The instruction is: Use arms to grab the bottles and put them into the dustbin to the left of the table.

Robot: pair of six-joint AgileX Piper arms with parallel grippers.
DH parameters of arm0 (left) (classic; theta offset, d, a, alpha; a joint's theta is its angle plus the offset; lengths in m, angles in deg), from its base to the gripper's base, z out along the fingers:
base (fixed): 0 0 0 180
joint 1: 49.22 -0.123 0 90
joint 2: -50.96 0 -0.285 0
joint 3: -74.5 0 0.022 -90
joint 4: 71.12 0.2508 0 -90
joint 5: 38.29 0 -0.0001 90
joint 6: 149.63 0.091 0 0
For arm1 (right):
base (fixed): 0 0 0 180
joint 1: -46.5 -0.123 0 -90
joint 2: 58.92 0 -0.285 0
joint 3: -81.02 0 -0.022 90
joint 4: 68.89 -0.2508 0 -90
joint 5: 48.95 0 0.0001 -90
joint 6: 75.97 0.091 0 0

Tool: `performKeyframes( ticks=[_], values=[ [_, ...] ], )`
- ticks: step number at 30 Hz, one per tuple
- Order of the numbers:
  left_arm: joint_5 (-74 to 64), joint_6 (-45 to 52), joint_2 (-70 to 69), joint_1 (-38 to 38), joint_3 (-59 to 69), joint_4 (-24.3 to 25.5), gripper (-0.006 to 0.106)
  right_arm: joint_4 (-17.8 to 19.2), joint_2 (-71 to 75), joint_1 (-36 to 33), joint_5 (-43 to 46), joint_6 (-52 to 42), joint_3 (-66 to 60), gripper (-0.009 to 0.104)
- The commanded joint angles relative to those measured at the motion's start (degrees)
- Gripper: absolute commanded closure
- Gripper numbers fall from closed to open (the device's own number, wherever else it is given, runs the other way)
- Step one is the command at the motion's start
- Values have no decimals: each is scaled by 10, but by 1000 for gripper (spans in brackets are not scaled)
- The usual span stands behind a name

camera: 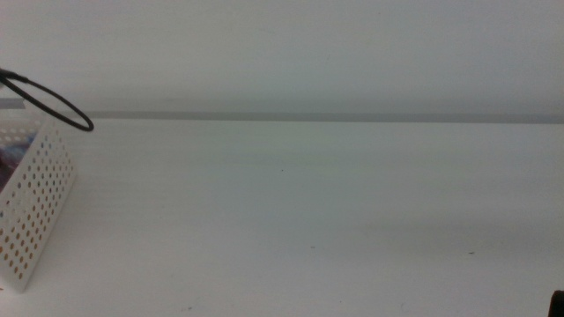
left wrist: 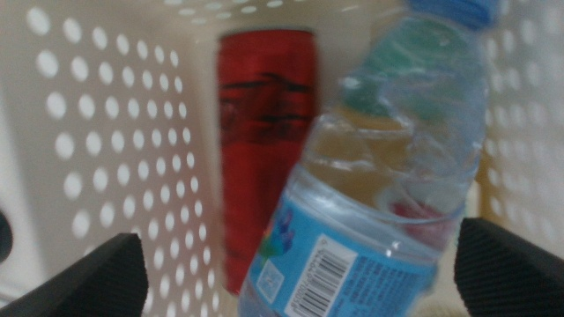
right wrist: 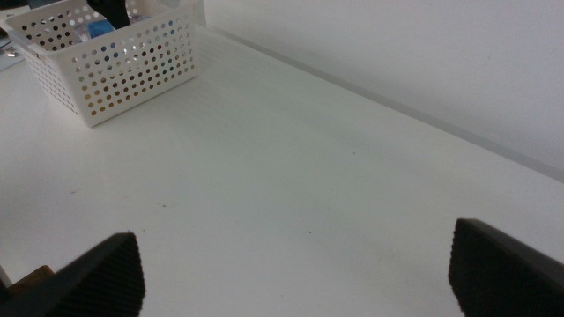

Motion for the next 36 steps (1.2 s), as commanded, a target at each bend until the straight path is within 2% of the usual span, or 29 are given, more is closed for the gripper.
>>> performKeyframes(
  ticks=[1, 5, 8, 10, 14, 17, 20, 22, 26, 30, 36],
  values=[
    [-39, -14, -34, 0, -6, -9, 7, 2, 1, -1, 3, -1, -4, 3],
    [-87, -60, -109, 1, -6, -33, 7, 2, 1, -1, 3, -1, -4, 3],
    [-119, -78, -178, 1, -6, -103, 7, 2, 1, -1, 3, -1, -4, 3],
    [-146, -56, -232, 3, -5, -162, 7, 2, 1, -1, 3, -1, -4, 3],
    [-145, 0, -349, 26, 21, -236, 7, 2, 1, -1, 3, -1, -4, 3],
    [-78, 0, -437, 86, 70, -265, 7, 2, 1, -1, 3, -1, -4, 3],
    [7, -16, -520, 188, 133, -230, 7, 2, 1, -1, 3, -1, -4, 3],
    [53, -74, -567, 265, 182, -179, 7, 2, 1, -1, 3, -1, -4, 3],
    [125, -153, -633, 374, 258, -87, 7, 2, 1, -1, 3, -1, -4, 3],
    [161, -202, -673, 411, 302, -41, 7, 2, 1, -1, 3, -1, -4, 3],
    [179, -212, -682, 411, 304, -24, 7, 2, 1, -1, 3, -1, -4, 3]
  ],
)
